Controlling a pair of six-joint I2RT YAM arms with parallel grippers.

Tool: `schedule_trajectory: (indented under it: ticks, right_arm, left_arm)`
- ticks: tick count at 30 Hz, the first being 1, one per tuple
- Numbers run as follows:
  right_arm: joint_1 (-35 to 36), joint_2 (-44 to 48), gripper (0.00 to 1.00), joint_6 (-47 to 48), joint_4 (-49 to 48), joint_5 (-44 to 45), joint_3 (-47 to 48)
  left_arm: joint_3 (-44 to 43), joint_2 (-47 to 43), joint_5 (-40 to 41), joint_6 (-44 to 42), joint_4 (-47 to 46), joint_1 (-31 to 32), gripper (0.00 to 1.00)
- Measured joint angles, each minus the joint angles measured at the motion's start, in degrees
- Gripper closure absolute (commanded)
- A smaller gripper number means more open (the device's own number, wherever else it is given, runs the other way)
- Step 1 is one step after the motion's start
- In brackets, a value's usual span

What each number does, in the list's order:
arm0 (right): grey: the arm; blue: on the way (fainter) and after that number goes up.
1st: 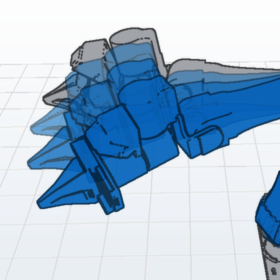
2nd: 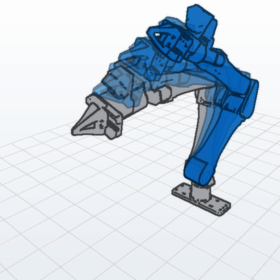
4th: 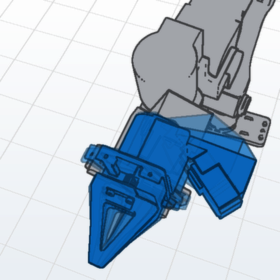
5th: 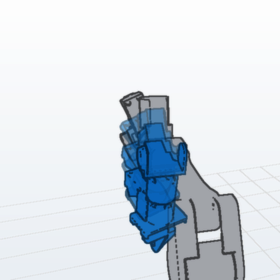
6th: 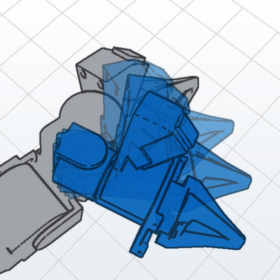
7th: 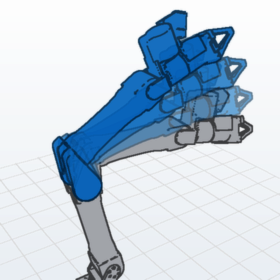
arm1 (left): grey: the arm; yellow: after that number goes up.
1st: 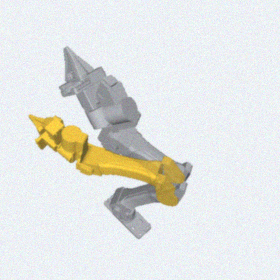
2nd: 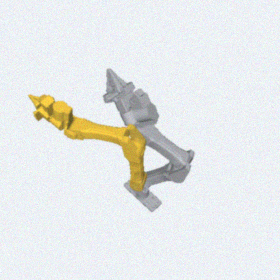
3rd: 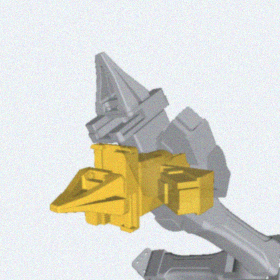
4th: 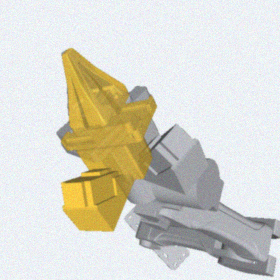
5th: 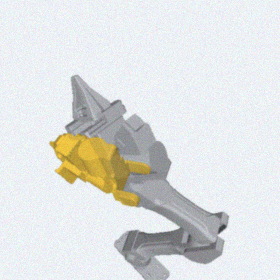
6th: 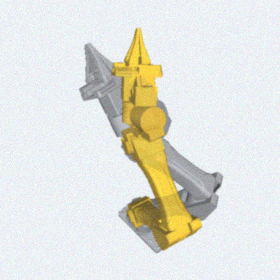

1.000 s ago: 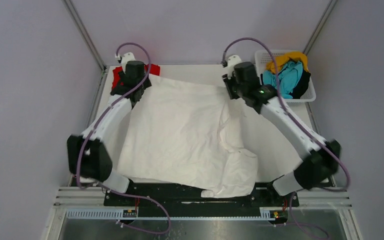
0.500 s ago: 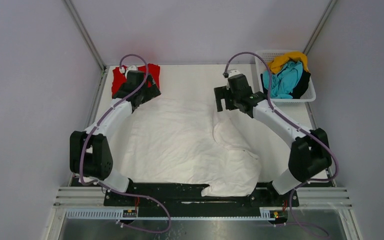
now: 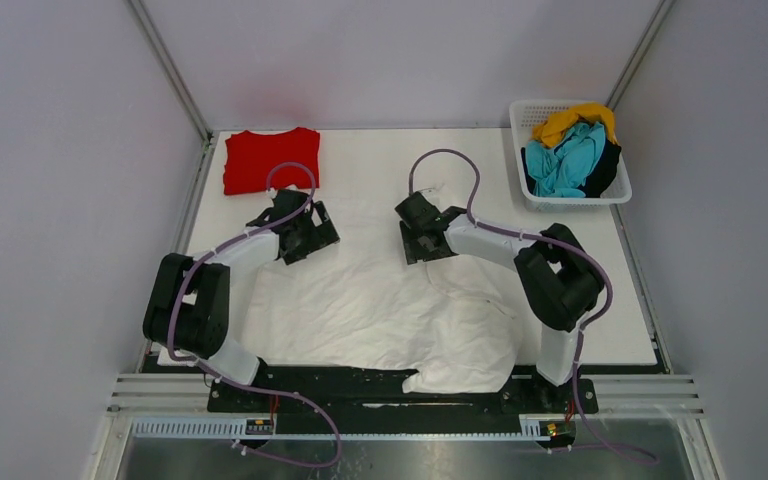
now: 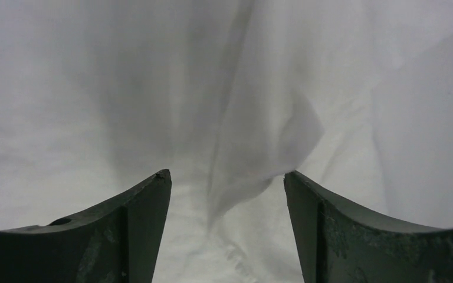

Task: Fold and stack the t-shirts
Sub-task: Flatten out the tshirt

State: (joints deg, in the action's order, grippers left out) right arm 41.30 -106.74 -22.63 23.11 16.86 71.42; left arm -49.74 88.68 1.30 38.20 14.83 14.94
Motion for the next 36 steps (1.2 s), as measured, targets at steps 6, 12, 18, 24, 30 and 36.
schedule_trajectory:
  ticks: [6,12,18,24,30,36]
  right_arm:
    - [-0.7,-1.4,0.74,-2.1,2.8,9.4,0.2]
    - [-3.9,-2.7,0.90,-2.1,4.2,10.7,2.3]
    - [-13.9,-2.8,0.86,5.2,6.3,10.3,6.9]
    - [-21.9,-5.9,0.27,21.3,6.7,12.8,19.1]
    - [-21.5,-8.0,0.02,26.5,8.6,16.5,25.7]
    - [-20.7,4.1,0.00,19.6,7.4,6.2,12.3]
  left_arm:
    - [-0.1,3.8,-2.8,0.8,-3.2,-2.7,0.01]
    - [0.0,4.0,-2.6,0.9,-3.9,-5.0,0.01]
    - [-0.2,4.0,0.2,0.9,-3.0,-5.5,0.01]
    - [-1.2,4.3,2.3,0.7,-0.5,-5.9,0.01]
    - [-2.0,4.6,3.2,0.6,1.8,-6.1,0.01]
    - [-2.0,3.0,1.9,0.7,2.8,-6.1,0.01]
